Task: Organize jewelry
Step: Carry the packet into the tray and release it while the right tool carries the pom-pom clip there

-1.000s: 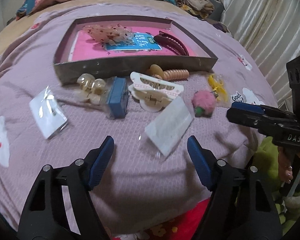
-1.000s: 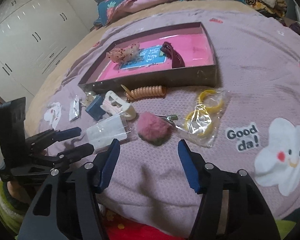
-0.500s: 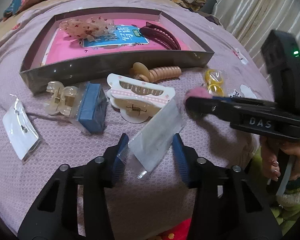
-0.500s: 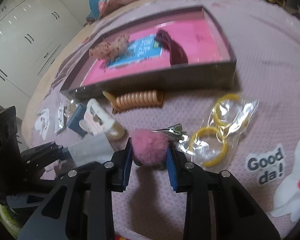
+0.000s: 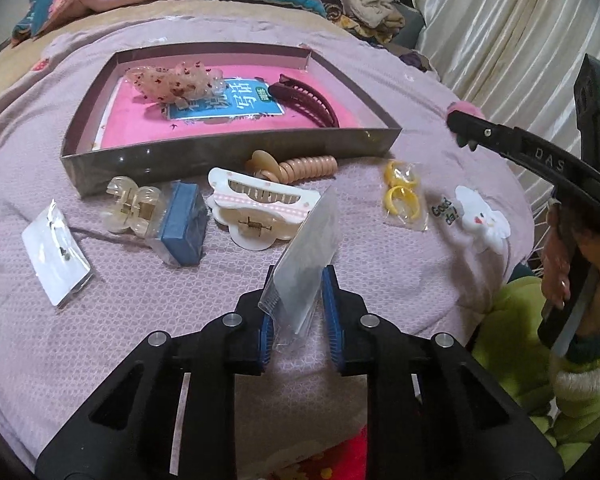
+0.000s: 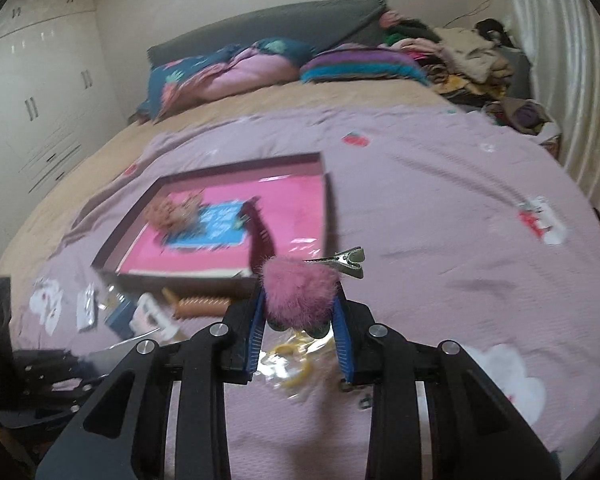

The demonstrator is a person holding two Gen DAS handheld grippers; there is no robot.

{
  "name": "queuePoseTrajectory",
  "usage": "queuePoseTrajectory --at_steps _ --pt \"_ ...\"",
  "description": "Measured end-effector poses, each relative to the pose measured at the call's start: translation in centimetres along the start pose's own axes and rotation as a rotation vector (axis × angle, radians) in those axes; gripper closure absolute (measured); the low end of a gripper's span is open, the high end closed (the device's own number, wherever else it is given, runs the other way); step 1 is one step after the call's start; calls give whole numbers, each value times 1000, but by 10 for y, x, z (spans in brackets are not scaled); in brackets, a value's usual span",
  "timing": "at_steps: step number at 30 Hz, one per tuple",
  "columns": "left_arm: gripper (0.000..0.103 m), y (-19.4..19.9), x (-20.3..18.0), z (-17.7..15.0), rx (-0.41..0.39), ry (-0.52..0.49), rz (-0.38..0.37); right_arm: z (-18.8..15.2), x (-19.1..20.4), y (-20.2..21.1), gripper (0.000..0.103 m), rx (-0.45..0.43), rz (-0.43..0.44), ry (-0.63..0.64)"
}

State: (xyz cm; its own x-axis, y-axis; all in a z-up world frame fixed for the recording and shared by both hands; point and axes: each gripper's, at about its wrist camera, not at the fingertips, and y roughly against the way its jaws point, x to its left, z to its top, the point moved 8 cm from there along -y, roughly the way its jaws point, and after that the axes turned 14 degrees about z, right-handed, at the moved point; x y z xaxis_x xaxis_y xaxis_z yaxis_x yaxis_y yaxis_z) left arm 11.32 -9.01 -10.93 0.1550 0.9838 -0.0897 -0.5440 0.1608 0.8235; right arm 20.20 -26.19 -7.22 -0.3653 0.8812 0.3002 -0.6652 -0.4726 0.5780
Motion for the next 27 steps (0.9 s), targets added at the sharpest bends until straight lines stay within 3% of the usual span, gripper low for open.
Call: queuePoseTrajectory --at_steps 5,15,27 --pt "89 12 1 3 -27 11 -14 14 -6 12 74 -32 -55 29" --pt "89 32 24 27 -101 61 32 26 -11 23 74 -45 -92 48" --pt "89 59 72 84 -170 129 120 66 -6 27 74 -95 -113 66"
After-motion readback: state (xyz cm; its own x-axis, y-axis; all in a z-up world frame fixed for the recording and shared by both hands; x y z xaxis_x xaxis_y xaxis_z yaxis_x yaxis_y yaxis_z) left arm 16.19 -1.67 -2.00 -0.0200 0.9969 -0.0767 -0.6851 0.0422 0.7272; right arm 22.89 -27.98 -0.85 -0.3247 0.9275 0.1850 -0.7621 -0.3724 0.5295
